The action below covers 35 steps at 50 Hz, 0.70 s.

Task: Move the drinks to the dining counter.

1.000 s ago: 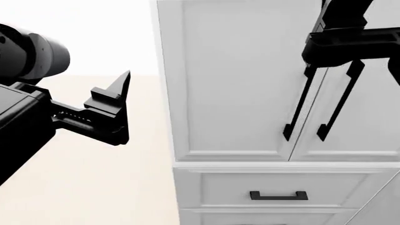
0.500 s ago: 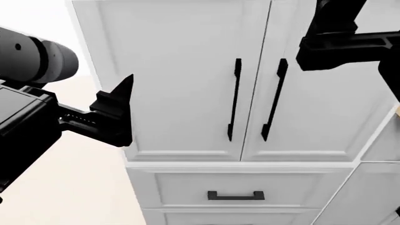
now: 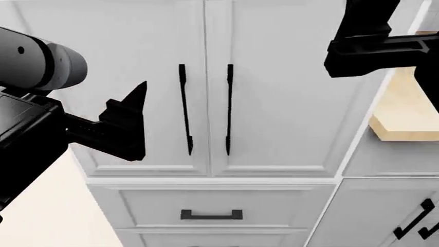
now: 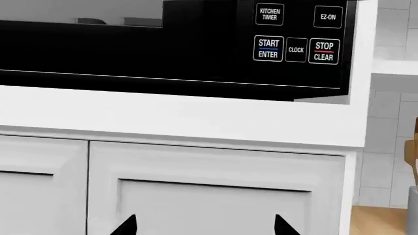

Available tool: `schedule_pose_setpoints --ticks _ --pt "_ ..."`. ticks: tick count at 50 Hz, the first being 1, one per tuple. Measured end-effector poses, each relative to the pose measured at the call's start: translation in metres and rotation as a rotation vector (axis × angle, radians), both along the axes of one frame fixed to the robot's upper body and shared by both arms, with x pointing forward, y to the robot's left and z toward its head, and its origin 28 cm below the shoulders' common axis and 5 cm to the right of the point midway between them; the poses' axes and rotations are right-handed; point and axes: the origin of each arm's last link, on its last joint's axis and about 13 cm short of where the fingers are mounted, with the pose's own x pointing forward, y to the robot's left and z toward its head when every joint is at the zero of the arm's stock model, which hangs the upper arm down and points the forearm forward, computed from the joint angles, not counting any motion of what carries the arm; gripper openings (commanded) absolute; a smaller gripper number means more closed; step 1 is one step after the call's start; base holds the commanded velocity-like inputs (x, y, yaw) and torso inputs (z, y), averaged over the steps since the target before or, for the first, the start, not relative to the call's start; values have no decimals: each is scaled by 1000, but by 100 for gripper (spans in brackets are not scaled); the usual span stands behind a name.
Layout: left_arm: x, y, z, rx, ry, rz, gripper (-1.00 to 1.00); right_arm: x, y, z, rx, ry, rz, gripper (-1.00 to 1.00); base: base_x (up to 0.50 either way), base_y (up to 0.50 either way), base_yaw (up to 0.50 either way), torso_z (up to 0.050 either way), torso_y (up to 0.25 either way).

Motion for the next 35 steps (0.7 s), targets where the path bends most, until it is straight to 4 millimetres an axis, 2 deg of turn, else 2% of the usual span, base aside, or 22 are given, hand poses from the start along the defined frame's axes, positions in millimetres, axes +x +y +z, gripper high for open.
schedule_pose_setpoints --ticks 35 --pt "0 0 0 2 0 0 100 0 0 0 -6 -3 -3 100 57 -500 0 0 0"
